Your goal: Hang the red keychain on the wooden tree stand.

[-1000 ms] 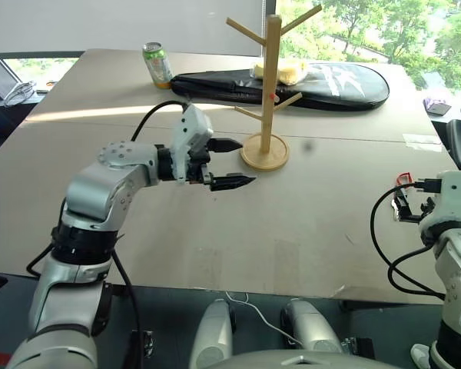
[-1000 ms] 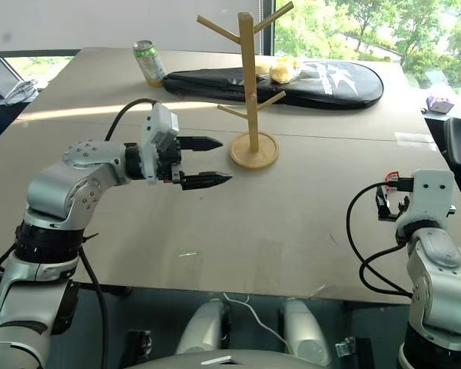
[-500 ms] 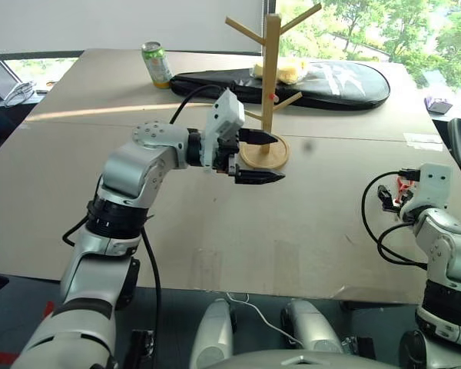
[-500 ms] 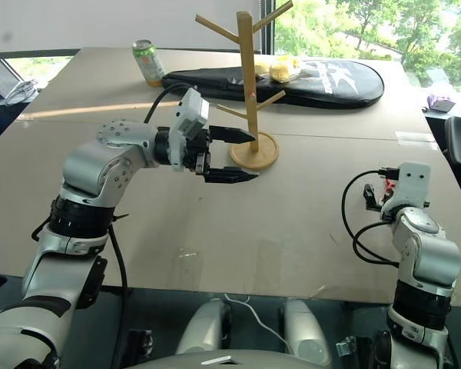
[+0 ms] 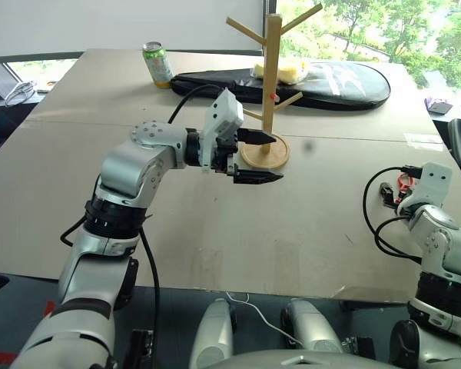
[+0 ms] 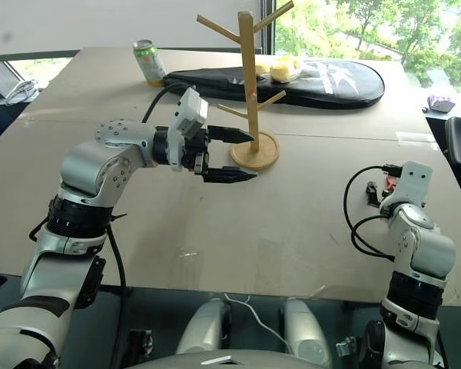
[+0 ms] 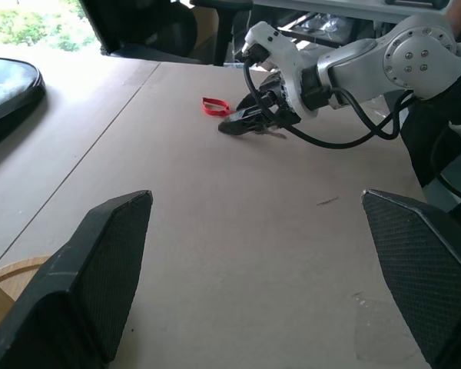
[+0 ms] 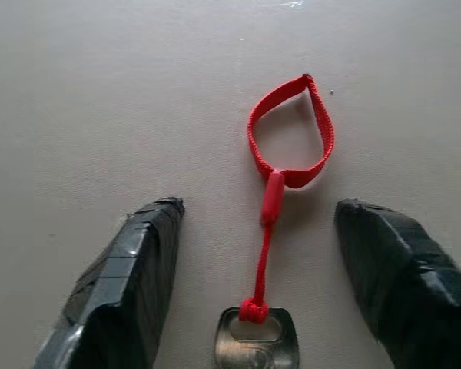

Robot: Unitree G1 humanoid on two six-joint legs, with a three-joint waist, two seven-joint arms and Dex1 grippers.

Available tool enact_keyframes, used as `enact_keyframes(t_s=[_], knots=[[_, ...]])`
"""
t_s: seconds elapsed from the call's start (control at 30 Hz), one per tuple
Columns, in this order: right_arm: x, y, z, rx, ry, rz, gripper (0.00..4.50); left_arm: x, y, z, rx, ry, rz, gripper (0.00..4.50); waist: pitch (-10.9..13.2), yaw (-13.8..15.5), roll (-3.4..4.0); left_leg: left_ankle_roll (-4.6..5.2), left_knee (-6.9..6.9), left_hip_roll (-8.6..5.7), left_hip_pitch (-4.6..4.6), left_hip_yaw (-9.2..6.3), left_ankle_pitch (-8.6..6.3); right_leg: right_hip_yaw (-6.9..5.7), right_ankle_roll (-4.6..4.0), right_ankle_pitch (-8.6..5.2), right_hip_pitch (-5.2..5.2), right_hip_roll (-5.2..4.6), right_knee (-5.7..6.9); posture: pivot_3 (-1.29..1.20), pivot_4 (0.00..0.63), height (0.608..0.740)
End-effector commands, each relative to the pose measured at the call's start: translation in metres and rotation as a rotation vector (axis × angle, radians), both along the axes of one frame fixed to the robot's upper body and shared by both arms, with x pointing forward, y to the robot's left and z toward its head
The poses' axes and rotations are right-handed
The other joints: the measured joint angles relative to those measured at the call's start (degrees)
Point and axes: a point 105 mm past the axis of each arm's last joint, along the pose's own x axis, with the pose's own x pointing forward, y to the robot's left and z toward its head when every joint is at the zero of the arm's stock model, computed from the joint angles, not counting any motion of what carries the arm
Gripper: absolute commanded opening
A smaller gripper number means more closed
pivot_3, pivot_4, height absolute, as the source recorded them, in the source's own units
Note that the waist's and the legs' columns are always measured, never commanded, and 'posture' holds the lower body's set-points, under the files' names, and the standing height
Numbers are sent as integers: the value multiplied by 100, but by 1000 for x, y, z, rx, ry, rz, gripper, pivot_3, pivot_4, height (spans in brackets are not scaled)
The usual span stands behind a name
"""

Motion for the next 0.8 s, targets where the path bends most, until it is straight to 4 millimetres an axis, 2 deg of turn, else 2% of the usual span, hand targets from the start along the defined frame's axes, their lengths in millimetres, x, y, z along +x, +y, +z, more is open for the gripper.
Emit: enact_keyframes(t_s=[0.03,0.17,0.43,0.5,0.57,0.63,0.8], knots=[[-3,0,-6,10,11,4,1914,-8,-2,15,-7,-64,-26,4500,0,-3,0,0,0,0,0,0,0,0,0,0,0,0,0,0,150,740],[-4,3,-10,0,21,23,27,-11,-2,15,-8,-64,-30,4500,0,-5,0,0,0,0,1,0,0,1,0,0,0,1,1,0,150,740],[-9,9,-7,-82,2,121,27,-18,5,7,-8,-37,-14,4500,-1,0,0,0,-1,1,0,-1,0,0,0,0,0,1,-1,0,150,740],[-13,13,3,-137,-42,183,27,-18,11,6,-36,-21,16,4500,-1,2,1,0,-2,1,0,-1,0,0,0,-1,0,1,-1,0,150,740],[-18,25,17,-186,-112,279,27,-20,16,8,-93,3,54,4500,0,0,1,0,-2,1,0,0,0,2,0,-1,0,1,-3,0,150,740],[-28,48,38,-264,-217,431,27,-27,23,8,-166,35,99,4500,4,-7,8,0,-3,2,-1,0,0,3,0,-1,-1,1,-3,0,150,740],[-50,108,75,-391,-438,749,27,-44,37,-2,-252,102,234,4500,5,-17,11,0,-2,5,2,3,0,6,2,-1,-1,2,-2,0,150,740]])
